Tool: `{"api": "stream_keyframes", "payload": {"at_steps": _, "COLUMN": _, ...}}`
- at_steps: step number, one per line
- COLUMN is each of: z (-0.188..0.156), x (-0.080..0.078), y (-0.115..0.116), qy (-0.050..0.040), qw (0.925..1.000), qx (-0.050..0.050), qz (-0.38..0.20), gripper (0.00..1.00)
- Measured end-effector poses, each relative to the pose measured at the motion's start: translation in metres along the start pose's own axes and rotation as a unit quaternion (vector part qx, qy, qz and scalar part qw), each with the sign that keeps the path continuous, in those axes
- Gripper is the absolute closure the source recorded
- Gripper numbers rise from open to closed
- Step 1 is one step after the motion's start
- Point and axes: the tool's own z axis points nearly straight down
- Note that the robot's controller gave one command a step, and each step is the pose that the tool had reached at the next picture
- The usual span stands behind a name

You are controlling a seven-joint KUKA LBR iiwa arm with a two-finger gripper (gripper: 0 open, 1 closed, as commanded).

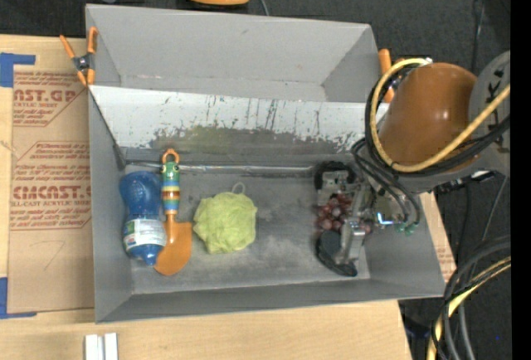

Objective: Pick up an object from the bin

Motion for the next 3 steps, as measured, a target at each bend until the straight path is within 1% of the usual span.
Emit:
{"api": "stream_keyframes", "payload": {"at_steps": 1, "z": -0.004, "x": -0.002, "y": 0.000, "qy": -0.0041, "qw": 1.0000, "qx": 0.000, "qz": -0.001, "gripper": 0.00}}
{"api": "stream_keyframes", "payload": {"at_steps": 2, "z": 0.114, "x": -0.061, "y": -0.035, "qy": -0.0055, "qw": 0.9602, "qx": 0.002, "qz": -0.279, "gripper": 0.00}}
{"api": "stream_keyframes", "payload": {"at_steps": 3, "z": 0.127, "x": -0.072, "y": -0.065, "qy": -0.0043, "qw": 0.9423, "qx": -0.003, "qz": -0.335, "gripper": 0.00}}
